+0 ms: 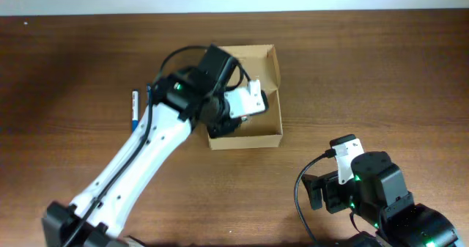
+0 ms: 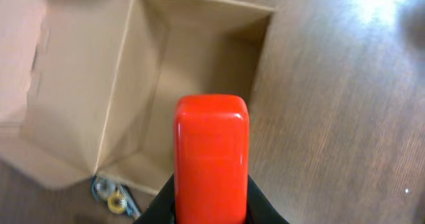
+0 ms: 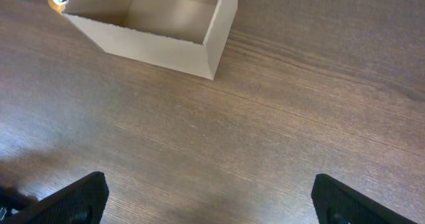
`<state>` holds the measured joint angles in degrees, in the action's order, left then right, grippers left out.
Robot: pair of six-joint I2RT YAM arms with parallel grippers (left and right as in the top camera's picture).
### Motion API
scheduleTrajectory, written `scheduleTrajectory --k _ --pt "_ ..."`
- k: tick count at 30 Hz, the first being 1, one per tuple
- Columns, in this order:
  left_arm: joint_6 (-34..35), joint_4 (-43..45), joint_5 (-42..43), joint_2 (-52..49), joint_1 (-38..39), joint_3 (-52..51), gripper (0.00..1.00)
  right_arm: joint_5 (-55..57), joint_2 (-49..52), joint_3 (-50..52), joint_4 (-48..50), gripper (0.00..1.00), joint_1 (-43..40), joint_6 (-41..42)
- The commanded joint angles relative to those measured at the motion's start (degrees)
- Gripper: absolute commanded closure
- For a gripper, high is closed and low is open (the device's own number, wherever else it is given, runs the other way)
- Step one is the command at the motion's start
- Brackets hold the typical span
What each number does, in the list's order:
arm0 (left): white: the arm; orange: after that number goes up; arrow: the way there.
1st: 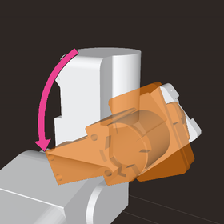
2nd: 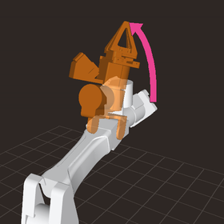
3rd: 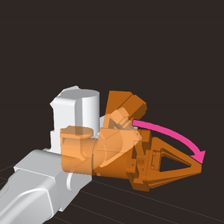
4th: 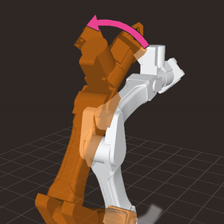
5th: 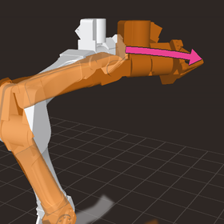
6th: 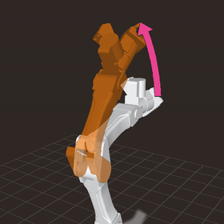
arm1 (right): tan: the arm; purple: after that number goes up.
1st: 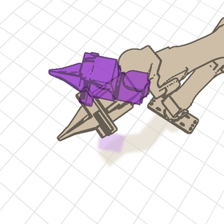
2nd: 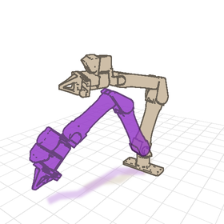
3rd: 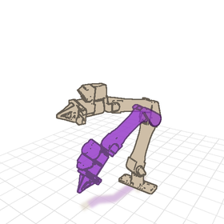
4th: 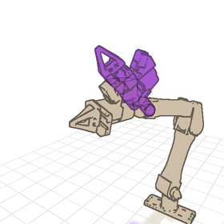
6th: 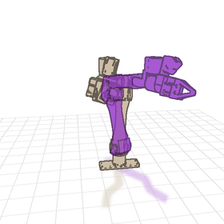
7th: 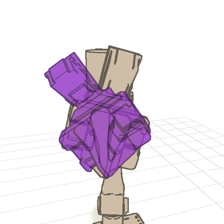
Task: Pack container
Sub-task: 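Carry the red stapler with the left gripper into the box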
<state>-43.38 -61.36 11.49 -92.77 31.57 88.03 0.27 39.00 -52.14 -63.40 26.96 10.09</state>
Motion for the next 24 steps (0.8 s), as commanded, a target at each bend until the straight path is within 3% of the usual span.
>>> scheduleTrajectory --k 1,8,24 --pt "-5.2 3.2 3.4 0.3 -0.1 -4.4 0.98 -0.3 0.0 0.2 0.1 0.01 0.3 -0.2" --pt "-5.3 11.0 3.4 -1.9 -0.1 -7.5 0.98 -0.3 0.0 0.2 0.2 0.01 0.3 -0.2" --pt "-6.4 14.4 4.3 -12.1 -2.9 -7.5 0.98 -0.3 0.0 0.2 0.2 0.01 0.3 -0.2"
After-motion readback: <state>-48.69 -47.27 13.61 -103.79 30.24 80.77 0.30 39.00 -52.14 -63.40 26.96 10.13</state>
